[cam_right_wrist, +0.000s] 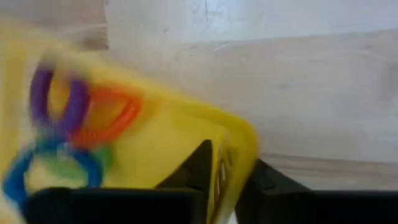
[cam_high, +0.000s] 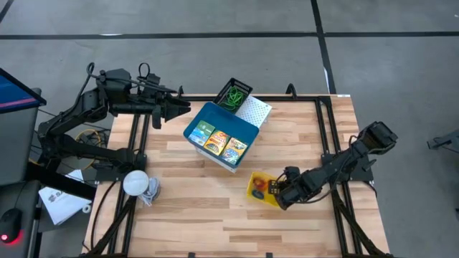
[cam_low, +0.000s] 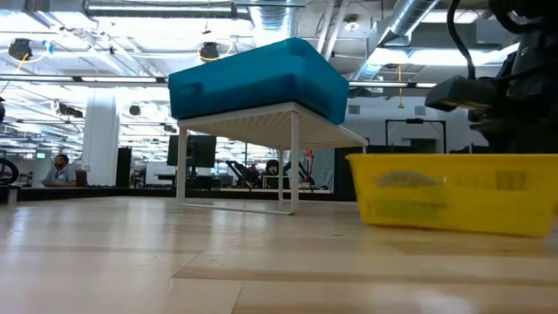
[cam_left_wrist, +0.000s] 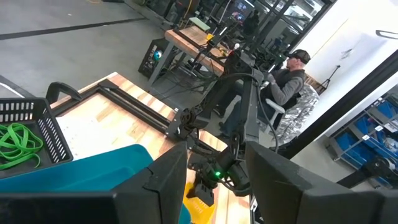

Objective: Pick & Place Office Desk Supplies
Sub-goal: Put the yellow bin with spring keychains on the shelf

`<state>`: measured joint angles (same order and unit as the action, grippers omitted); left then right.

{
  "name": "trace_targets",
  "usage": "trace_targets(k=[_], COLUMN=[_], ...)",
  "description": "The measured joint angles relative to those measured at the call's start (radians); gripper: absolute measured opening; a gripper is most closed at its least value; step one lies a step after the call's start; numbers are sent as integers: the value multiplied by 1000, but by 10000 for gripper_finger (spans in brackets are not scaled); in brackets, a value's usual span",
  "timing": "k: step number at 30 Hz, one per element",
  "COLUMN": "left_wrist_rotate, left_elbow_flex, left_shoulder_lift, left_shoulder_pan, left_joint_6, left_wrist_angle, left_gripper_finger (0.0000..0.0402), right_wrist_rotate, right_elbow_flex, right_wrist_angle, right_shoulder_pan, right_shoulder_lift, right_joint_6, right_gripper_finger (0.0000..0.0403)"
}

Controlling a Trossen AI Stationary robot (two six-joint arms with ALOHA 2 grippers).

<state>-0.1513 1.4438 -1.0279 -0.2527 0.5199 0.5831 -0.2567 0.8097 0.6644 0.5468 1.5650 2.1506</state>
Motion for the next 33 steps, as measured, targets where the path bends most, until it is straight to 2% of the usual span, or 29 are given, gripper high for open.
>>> trace_targets(k=[2,5,9,14,18,21,25,29,33], left_wrist_rotate=[0,0,0,0,0,0,0,0,11], left_elbow_flex=[0,0,0,0,0,0,0,0,0], left_shoulder_lift=[0,0,0,0,0,0,0,0,0], left_shoulder_pan=[0,0,0,0,0,0,0,0,0], left_joint_6=[0,0,0,-15,-18,-18,-21,-28,-29], left_wrist_angle=[0,0,0,0,0,0,0,0,0], left_gripper_finger=[159,159,159,159,159,159,159,159,159], right_wrist_rotate=[-15,-35,-96,-187,-216,-216,-189,-57,115], right_elbow_flex=[0,0,23,101,140,152,153,154,154], right_wrist_angle=[17,61,213,519,656,682,644,594,520], right_shoulder_pan=[3,3,2,-38,-129,-245,-462,-723,-967], right_shoulder_lift=[-8,-26,-106,-281,-466,-614,-773,-845,-818], right_joint_6=[-3,2,-10,-149,-328,-514,-848,-1158,-1433], right_gripper_finger=[10,5,3,2,1,1,1,1,0])
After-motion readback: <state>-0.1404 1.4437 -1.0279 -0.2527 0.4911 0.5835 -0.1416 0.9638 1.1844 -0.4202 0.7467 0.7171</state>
